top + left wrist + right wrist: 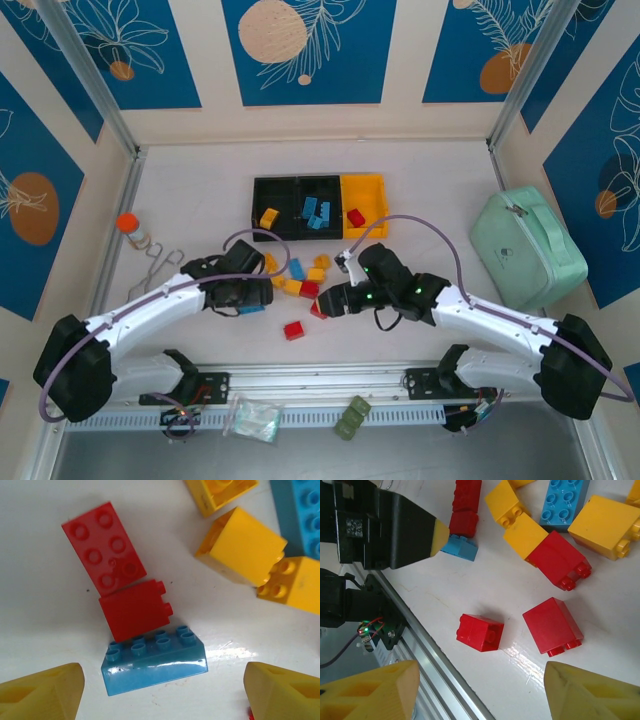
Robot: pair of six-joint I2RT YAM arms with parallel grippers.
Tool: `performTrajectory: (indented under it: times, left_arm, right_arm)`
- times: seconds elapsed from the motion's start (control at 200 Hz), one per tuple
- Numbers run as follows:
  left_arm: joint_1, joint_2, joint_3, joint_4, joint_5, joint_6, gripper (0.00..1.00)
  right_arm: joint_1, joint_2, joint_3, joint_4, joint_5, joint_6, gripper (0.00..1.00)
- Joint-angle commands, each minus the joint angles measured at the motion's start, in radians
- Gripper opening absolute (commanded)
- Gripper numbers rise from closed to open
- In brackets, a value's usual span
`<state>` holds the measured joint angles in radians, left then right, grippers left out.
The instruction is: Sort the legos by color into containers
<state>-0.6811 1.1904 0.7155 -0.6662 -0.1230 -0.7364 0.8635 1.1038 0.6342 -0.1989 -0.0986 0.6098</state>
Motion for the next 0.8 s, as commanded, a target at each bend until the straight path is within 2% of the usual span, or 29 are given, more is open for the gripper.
performTrajectory:
  times: [0.0, 0.315, 0.58, 0.665, 0.795]
  left_arm:
    - [-0.007, 0.005, -0.032, 0.044, 0.025, -0.060, 0.84]
    - [-0.022, 0.117, -0.065, 0.115, 0.013, -0.079, 0.83]
    - [-0.027, 0.137, -0.033, 0.075, 0.004, -0.067, 0.59]
    - [-0.028, 0.105, -0.020, 0.048, 0.003, -0.064, 0.55]
    - [-0.030, 0.054, 0.029, 0.001, 0.001, -0.050, 0.55]
  right_arm:
    - [0.011, 0.018, 0.024, 0.024, 0.005, -0.005, 0.66]
    - [0.018, 0.039, 0.024, 0.020, 0.016, 0.004, 0.66]
    - [0.017, 0.051, 0.035, 0.019, 0.020, 0.003, 0.65]
    - [0.013, 0.044, 0.033, 0.017, 0.021, 0.003, 0.65]
    - [-0.003, 0.018, 0.023, 0.018, 0.022, 0.008, 0.65]
